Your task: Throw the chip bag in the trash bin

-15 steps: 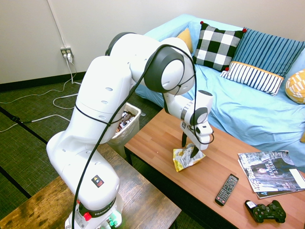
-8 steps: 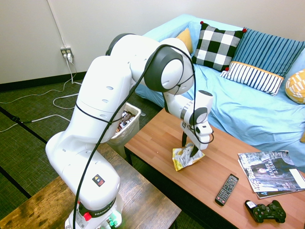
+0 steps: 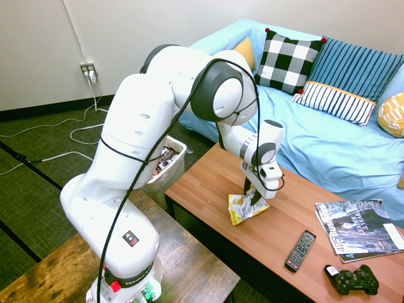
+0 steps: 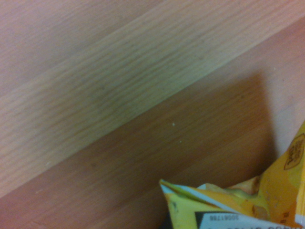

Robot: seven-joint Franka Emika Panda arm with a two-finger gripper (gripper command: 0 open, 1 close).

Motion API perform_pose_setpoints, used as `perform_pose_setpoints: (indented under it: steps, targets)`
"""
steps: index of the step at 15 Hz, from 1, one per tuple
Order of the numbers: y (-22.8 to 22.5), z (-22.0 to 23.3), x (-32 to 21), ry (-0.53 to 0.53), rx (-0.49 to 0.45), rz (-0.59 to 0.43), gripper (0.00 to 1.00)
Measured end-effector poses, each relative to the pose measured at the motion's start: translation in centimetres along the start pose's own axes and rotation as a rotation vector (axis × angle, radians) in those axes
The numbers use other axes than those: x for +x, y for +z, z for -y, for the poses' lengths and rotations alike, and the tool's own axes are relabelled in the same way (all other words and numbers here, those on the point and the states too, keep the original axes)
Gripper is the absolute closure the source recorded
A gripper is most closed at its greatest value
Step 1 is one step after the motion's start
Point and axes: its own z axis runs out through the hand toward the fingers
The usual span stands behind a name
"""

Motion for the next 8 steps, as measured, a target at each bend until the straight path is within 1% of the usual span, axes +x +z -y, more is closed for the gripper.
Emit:
perform_pose_setpoints:
  steps: [2,4,6,8]
  targets:
    - [-0.6,0.2,-0.4,-0.008,0.013,-0.009,1.0]
    - [-3.2,0.6,-2.2,-0.05,0.063,-0.038,1.0]
    - [-7.5,0.6,-6.9,-0.138,0.139,-0.076,1.0]
    - [-11.8,0.1,-13.7,-0.236,0.206,-0.131,1.0]
